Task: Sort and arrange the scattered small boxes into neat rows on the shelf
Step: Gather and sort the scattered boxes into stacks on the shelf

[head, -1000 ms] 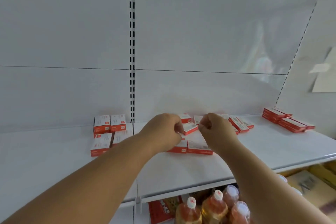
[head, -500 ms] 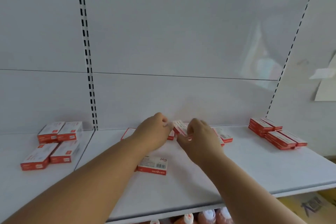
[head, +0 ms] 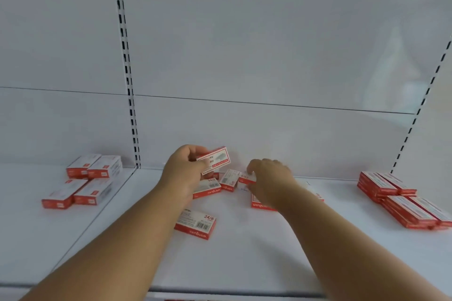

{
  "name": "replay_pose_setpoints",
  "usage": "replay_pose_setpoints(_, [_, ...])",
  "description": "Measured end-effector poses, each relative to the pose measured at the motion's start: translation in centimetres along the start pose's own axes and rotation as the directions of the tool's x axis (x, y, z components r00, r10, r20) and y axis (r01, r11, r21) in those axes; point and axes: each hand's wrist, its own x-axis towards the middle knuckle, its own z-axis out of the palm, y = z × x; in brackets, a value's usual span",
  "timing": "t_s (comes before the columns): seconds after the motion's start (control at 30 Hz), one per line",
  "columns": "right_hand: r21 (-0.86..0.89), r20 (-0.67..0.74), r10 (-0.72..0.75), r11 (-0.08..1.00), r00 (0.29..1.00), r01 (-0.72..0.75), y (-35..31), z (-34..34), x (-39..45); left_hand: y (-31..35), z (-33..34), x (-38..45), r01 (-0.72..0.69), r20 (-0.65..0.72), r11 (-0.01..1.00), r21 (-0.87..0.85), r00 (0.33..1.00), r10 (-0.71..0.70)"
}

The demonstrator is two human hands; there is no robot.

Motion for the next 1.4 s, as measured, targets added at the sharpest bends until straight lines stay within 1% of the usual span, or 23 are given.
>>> replay_pose_setpoints(0.07, [0.065,-0.034,0.026,0.998,0.999,-0.024,-0.2,0.1,0.3,-0.4,-0.3,0.1,0.039,0.04,0.996,-0.076,0.999,-0.036])
replay_pose_setpoints(0.13, [0.115,-0.028,0.03,0.993,0.999,-0.026,-0.5,0.2,0.4,-0.6,-0.5,0.5,0.045,0.062,0.991,-0.126,0.997,-0.037])
replay_pose_setpoints(0.23, [0.004,0.041,0.027,1.0,0.999,-0.027,-1.7,-0.1,0.4,-0.8,-0.6,0.8,0.017,0.057,0.984,-0.177,0.998,-0.007])
replay_pose_setpoints(0.3, [-0.005,0.017,0.04,0.999,0.999,-0.039,-2.7,-0.4,0.7,-0.7,-0.7,0.8,0.017,0.06,0.975,-0.22,0.998,-0.004])
replay_pose_setpoints(0.33, [0.064,-0.017,0.065,0.996,0.998,-0.064,-3.2,-0.6,0.8,-0.7,-0.8,0.8,0.028,0.06,0.968,-0.251,0.998,-0.013])
replay_pose_setpoints(0.37, [0.19,-0.055,0.111,0.977,0.992,-0.099,-3.9,-0.8,0.9,-0.7,-0.9,0.9,0.049,0.063,0.957,-0.286,0.997,-0.032])
replay_pose_setpoints(0.4, [0.376,-0.077,0.19,0.915,0.979,-0.148,-4.5,-1.0,0.9,-0.7,-1.2,0.9,0.072,0.069,0.945,-0.32,0.996,-0.053])
replay_pose_setpoints(0.43, [0.606,-0.055,0.293,0.77,0.955,-0.201,-5.2,-1.2,0.9,-0.6,-1.4,0.9,0.091,0.07,0.933,-0.348,0.995,-0.071])
replay_pose_setpoints(0.47, [0.806,0.025,0.375,0.541,0.927,-0.241,-5.9,-1.4,0.7,-0.6,-1.7,1.0,0.105,0.069,0.923,-0.37,0.994,-0.085])
replay_pose_setpoints(0.5, [0.922,0.122,0.409,0.29,0.905,-0.255,-6.7,-1.5,0.3,-0.6,-2.0,1.1,0.117,0.071,0.914,-0.389,0.993,-0.097])
replay_pose_setpoints(0.53, [0.961,0.188,0.412,0.111,0.891,-0.254,-7.4,-1.6,-0.2,-0.5,-2.3,1.2,0.13,0.079,0.903,-0.41,0.991,-0.107])
replay_pose_setpoints(0.57, [0.97,0.207,0.408,0.03,0.889,-0.239,-7.9,-1.6,-0.7,-0.4,-2.4,1.2,0.141,0.094,0.891,-0.431,0.989,-0.112])
replay_pose_setpoints(0.6, [0.977,0.197,0.401,-0.003,0.895,-0.214,-8.3,-1.5,-1.1,-0.2,-2.5,1.1,0.149,0.116,0.886,-0.439,0.987,-0.109])
replay_pose_setpoints(0.7, [0.993,0.116,0.376,-0.054,0.919,-0.103,-8.8,-1.1,-2.3,-0.2,-1.9,0.5,0.112,0.158,0.925,-0.364,0.986,-0.058])
replay_pose_setpoints(0.77, [0.998,0.051,0.398,-0.063,0.916,-0.028,-8.5,-1.1,-3.5,-0.1,-1.4,-0.1,0.055,0.178,0.962,-0.268,0.984,-0.007])
replay_pose_setpoints(0.8, [0.999,0.03,0.425,-0.044,0.905,-0.013,-8.1,-1.2,-4.1,0.0,-1.2,-0.5,0.029,0.193,0.974,-0.223,0.981,0.015])
replay_pose_setpoints(0.9, [0.998,-0.015,0.498,0.057,0.867,-0.015,-6.7,-2.0,-6.3,0.4,-0.7,-1.8,-0.086,0.243,0.994,-0.073,0.965,0.102])
replay_pose_setpoints(0.97, [0.991,-0.075,0.525,0.131,0.848,0.007,-5.3,-3.0,-7.8,0.8,-0.4,-3.1,-0.175,0.302,0.985,0.005,0.939,0.165])
replay_pose_setpoints(1.1, [0.965,-0.172,0.576,0.263,0.799,0.018,-1.6,-4.8,-10.7,2.0,1.9,-5.6,-0.26,0.41,0.959,0.116,0.892,0.192])
replay_pose_setpoints(1.2, [0.946,-0.216,0.613,0.323,0.76,0.008,2.3,-5.5,-12.4,3.2,5.2,-7.0,-0.256,0.468,0.96,0.114,0.866,0.176])
replay_pose_setpoints(1.27, [0.929,-0.248,0.645,0.369,0.722,-0.011,5.5,-5.8,-13.3,3.8,8.3,-8.0,-0.173,0.537,0.983,0.062,0.836,0.114])
replay_pose_setpoints(1.33, [0.91,-0.26,0.676,0.41,0.689,-0.059,9.4,-6.0,-13.9,3.8,12.1,-8.8,-0.133,0.595,0.99,0.054,0.8,0.075])
replay_pose_setpoints(1.4, [0.879,-0.261,0.697,0.458,0.668,-0.135,13.7,-6.2,-14.1,3.5,16.2,-9.7,-0.137,0.613,0.988,0.074,0.787,0.063])
